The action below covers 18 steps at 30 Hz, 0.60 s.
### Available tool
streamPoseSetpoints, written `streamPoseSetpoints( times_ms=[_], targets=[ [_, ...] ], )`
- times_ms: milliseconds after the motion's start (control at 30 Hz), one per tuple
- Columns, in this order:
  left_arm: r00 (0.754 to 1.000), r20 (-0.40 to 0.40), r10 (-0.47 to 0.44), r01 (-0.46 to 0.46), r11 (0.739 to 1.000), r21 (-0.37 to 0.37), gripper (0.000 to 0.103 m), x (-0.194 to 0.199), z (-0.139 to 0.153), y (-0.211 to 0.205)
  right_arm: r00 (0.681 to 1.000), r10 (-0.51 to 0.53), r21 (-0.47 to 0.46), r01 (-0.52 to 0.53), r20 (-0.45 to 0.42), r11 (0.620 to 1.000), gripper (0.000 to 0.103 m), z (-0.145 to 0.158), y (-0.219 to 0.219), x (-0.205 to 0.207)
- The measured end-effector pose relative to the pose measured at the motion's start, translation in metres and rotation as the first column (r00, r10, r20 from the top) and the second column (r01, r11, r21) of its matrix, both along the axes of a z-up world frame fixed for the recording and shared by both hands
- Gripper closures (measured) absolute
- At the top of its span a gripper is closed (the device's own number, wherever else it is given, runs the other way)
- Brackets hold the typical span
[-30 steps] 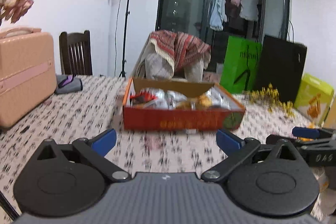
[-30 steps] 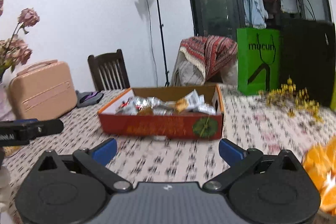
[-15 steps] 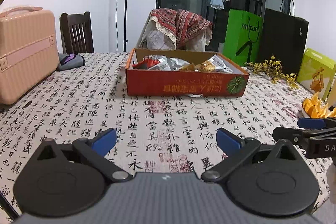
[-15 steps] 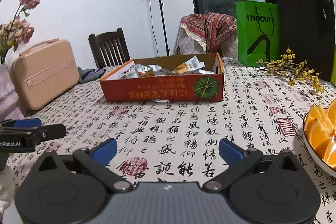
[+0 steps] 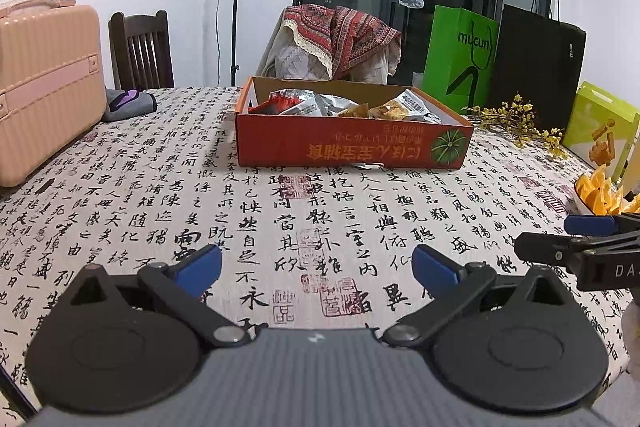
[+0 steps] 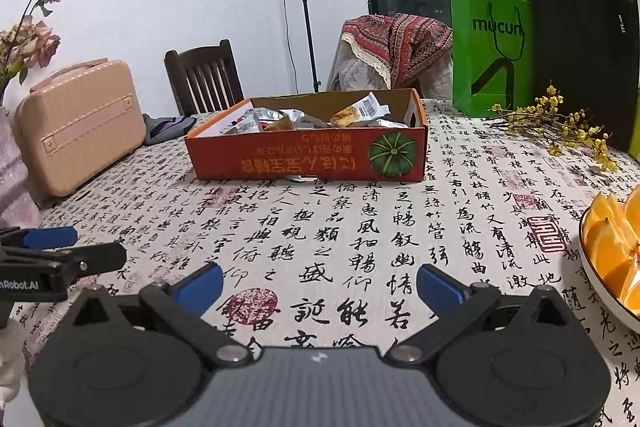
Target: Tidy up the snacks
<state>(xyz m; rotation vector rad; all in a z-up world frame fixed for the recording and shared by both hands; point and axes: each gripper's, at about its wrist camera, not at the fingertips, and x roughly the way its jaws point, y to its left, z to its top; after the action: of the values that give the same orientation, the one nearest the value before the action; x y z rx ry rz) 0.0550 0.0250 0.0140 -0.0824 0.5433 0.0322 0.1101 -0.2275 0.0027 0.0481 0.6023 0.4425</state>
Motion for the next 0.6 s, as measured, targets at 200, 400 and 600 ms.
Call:
streamPoseSetpoints(
  times_ms=[200, 400, 600],
  targets=[
    [1.000, 0.005, -0.008, 0.008, 1.000, 0.004, 0.000, -0.0010, -0.0001, -0.0017, 1.000, -0.006, 0.000, 0.006, 0.000, 1.000, 0.000, 0.0009, -0.0013, 0.0010],
    [1.000, 0.007, -0.011, 0.011, 1.000, 0.008, 0.000, -0.0012, -0.0004, -0.0034, 1.000, -0.014, -0.001, 0.014, 0.003, 1.000, 0.000, 0.0005, -0.0029, 0.0008],
    [1.000, 0.007, -0.012, 0.012, 1.000, 0.007, 0.000, -0.0012, -0.0003, -0.0034, 1.000, -0.017, 0.000, 0.017, 0.003, 1.000, 0.000, 0.0005, -0.0034, 0.0009]
  ],
)
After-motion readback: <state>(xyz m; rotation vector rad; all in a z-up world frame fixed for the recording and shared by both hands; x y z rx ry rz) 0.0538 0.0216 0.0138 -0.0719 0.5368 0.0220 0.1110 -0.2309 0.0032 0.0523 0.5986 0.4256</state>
